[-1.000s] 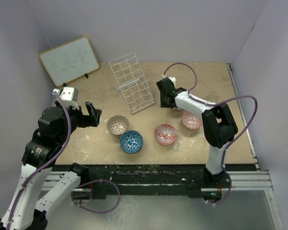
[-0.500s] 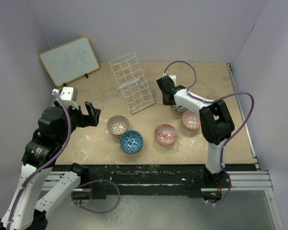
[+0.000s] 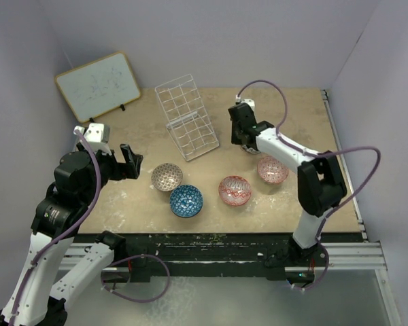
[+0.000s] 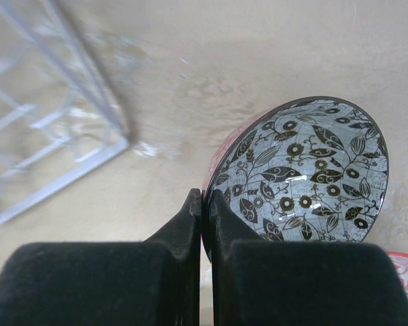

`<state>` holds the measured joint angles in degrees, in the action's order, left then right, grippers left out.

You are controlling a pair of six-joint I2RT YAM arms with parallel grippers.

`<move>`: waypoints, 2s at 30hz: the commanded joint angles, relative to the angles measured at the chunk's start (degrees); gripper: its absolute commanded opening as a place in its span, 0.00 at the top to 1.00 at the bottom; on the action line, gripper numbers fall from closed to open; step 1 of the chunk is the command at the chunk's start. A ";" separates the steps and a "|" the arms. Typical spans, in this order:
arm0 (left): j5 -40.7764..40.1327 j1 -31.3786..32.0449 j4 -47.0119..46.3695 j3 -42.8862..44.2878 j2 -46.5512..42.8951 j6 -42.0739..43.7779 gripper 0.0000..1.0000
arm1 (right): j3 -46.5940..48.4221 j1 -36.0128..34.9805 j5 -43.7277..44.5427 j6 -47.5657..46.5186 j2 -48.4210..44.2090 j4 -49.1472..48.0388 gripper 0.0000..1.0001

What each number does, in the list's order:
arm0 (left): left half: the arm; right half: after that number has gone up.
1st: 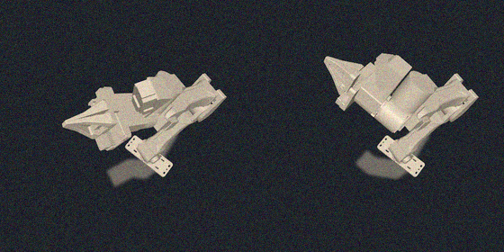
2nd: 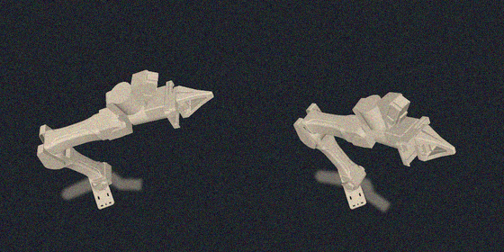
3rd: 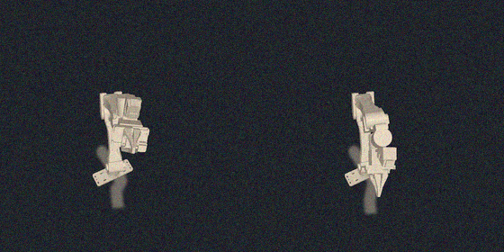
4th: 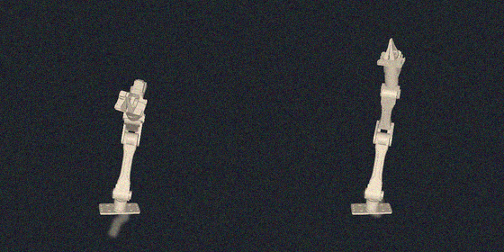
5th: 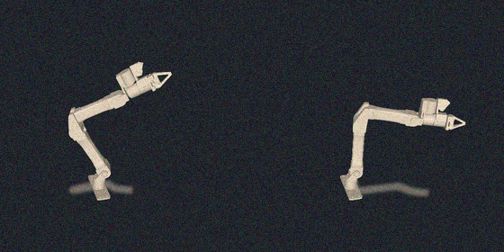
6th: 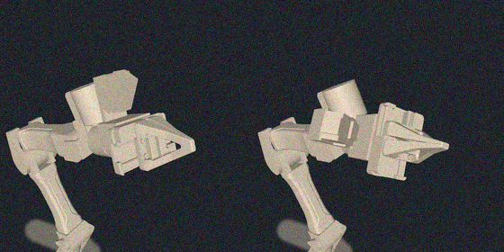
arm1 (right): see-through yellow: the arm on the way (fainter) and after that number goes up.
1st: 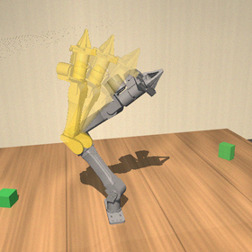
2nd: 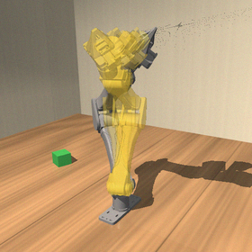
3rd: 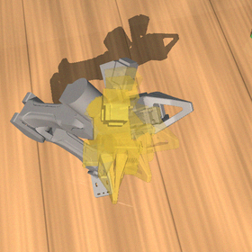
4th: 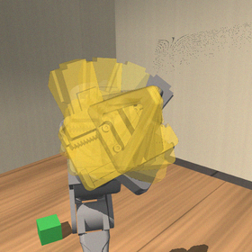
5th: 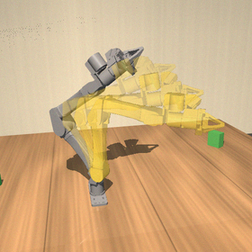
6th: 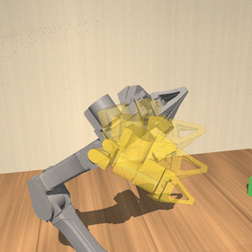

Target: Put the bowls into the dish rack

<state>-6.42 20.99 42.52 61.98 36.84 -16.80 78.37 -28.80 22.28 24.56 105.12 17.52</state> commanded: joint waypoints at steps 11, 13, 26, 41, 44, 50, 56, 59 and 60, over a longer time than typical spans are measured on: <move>0.69 -0.42 -2.53 0.78 1.00 1.21 0.01 | -18.28 0.23 -26.61 16.61 -28.60 -42.18 1.00; 0.94 -0.41 -2.34 1.32 1.32 1.45 0.01 | -21.81 0.23 -27.68 20.20 -29.53 -48.64 1.00; 1.46 -0.46 -1.36 2.33 0.59 1.51 0.01 | -39.67 -5.13 -10.81 38.72 -25.82 -92.84 1.00; 1.37 -0.41 0.24 2.55 -0.72 2.59 0.01 | -31.90 -15.97 8.12 50.68 -3.97 -110.71 1.00; 1.58 -0.38 0.37 2.14 -1.27 2.68 0.01 | -29.78 -16.60 10.54 52.26 -2.35 -107.67 1.00; 2.90 -0.40 0.87 1.76 -2.00 2.81 0.01 | -28.43 -17.49 14.04 55.79 1.37 -106.45 1.00; 3.96 -0.41 1.04 1.65 -2.73 3.32 0.01 | -25.41 -20.23 19.51 56.30 4.20 -104.98 1.00; 4.29 -0.35 1.69 1.92 -3.38 3.82 0.01 | -25.37 -20.68 21.70 56.61 5.26 -105.46 1.00; 4.29 -0.37 1.81 1.94 -3.63 3.98 0.01 | -25.53 -20.70 22.19 56.84 5.46 -105.86 1.00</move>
<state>-3.33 20.99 44.88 62.37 34.35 -14.81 49.80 -48.86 38.61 79.18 111.61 -82.13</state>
